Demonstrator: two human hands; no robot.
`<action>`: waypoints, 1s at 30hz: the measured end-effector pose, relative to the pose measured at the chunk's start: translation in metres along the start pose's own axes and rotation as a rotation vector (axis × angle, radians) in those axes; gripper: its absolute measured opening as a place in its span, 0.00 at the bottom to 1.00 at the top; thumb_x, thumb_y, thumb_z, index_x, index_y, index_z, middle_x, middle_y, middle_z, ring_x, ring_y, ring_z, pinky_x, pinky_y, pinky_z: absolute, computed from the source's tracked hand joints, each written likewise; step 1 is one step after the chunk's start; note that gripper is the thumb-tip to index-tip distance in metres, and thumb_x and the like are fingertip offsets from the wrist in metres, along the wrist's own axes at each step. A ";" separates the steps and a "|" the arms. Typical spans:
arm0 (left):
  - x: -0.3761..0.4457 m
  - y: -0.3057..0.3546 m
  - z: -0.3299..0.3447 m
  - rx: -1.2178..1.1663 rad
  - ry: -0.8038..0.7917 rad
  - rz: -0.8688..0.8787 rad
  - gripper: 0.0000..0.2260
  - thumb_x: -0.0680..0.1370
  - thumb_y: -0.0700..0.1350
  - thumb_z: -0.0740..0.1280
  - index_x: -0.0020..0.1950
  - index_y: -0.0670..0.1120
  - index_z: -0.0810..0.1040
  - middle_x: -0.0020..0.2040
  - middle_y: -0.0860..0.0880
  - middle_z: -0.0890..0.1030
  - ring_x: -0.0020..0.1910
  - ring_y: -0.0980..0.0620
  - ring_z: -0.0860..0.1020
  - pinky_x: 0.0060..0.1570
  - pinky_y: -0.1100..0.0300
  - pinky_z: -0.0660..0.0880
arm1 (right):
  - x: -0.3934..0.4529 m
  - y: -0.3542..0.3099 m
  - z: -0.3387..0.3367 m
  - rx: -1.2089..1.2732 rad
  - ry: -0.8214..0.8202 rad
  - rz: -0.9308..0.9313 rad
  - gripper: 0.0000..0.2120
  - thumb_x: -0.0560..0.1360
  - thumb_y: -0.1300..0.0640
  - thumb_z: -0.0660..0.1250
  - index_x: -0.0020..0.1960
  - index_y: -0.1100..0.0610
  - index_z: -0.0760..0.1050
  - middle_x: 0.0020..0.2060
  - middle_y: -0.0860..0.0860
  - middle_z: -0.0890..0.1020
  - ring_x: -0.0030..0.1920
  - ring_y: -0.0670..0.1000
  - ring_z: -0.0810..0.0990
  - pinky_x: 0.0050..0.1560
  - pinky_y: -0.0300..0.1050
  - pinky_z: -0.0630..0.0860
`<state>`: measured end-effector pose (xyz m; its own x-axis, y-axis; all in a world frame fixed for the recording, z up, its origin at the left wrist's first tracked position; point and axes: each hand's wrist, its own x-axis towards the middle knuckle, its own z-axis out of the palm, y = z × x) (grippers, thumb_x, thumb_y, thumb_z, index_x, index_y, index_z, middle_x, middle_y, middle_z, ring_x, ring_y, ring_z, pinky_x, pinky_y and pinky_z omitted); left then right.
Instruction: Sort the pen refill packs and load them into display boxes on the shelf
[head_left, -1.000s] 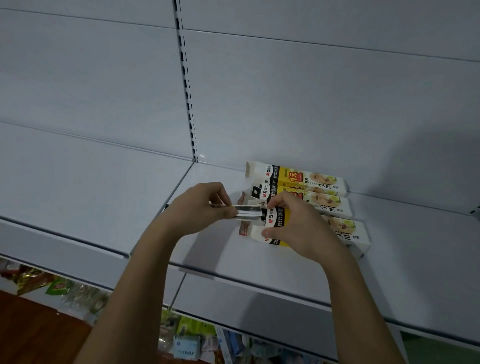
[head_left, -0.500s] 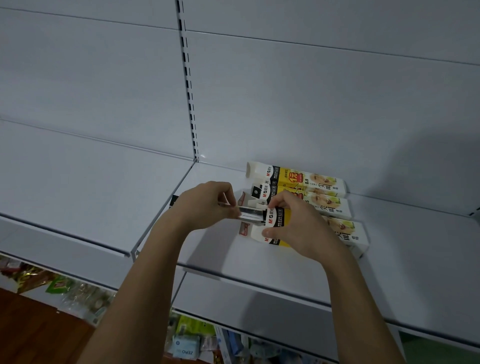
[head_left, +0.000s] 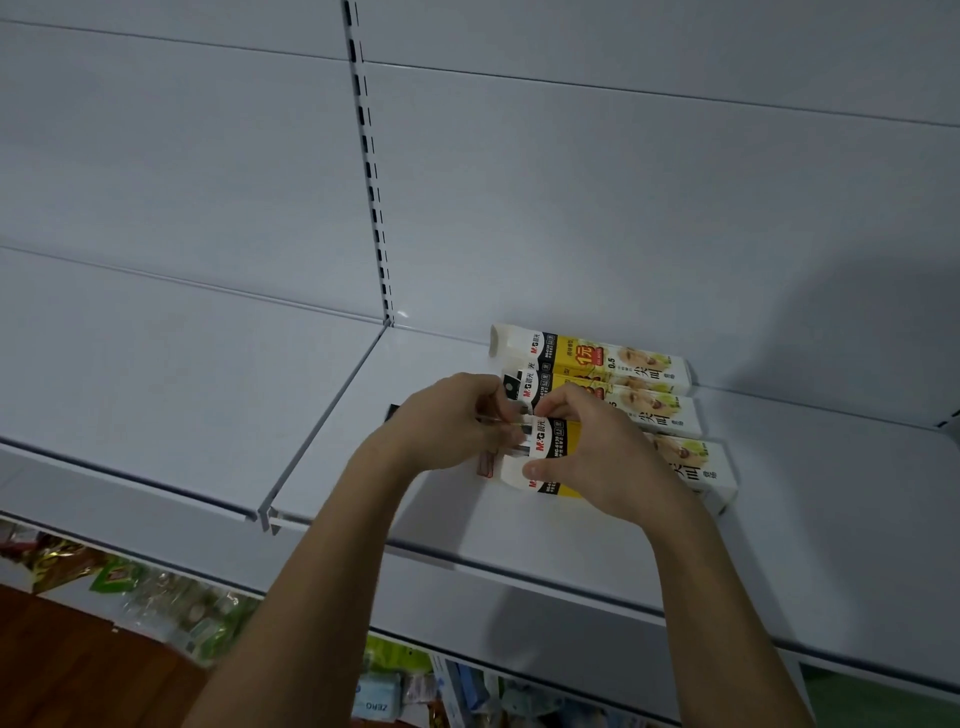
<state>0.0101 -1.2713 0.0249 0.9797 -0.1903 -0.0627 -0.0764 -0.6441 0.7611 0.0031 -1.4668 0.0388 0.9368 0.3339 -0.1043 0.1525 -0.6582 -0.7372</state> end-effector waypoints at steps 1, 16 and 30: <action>0.003 0.003 0.005 -0.020 -0.023 0.005 0.07 0.71 0.50 0.75 0.41 0.52 0.78 0.46 0.57 0.84 0.46 0.55 0.83 0.52 0.46 0.80 | 0.000 0.000 -0.001 0.001 0.001 0.001 0.24 0.67 0.56 0.80 0.55 0.44 0.71 0.54 0.40 0.77 0.48 0.39 0.78 0.40 0.34 0.77; -0.018 -0.018 -0.020 0.106 -0.042 -0.098 0.11 0.76 0.59 0.67 0.52 0.54 0.80 0.45 0.57 0.79 0.42 0.59 0.76 0.42 0.61 0.71 | 0.001 0.004 -0.007 0.006 -0.022 0.013 0.23 0.67 0.54 0.80 0.56 0.43 0.72 0.52 0.37 0.73 0.47 0.34 0.73 0.38 0.30 0.69; -0.015 -0.006 0.029 -0.515 0.259 -0.055 0.07 0.79 0.46 0.68 0.53 0.44 0.78 0.50 0.47 0.82 0.46 0.52 0.83 0.41 0.61 0.80 | -0.003 0.008 -0.006 0.116 0.059 -0.097 0.19 0.69 0.53 0.78 0.55 0.44 0.73 0.53 0.36 0.77 0.53 0.37 0.77 0.41 0.32 0.75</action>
<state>-0.0091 -1.2863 0.0030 0.9980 0.0628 0.0000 0.0120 -0.1915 0.9814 0.0033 -1.4772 0.0366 0.9368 0.3498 0.0085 0.2095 -0.5415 -0.8142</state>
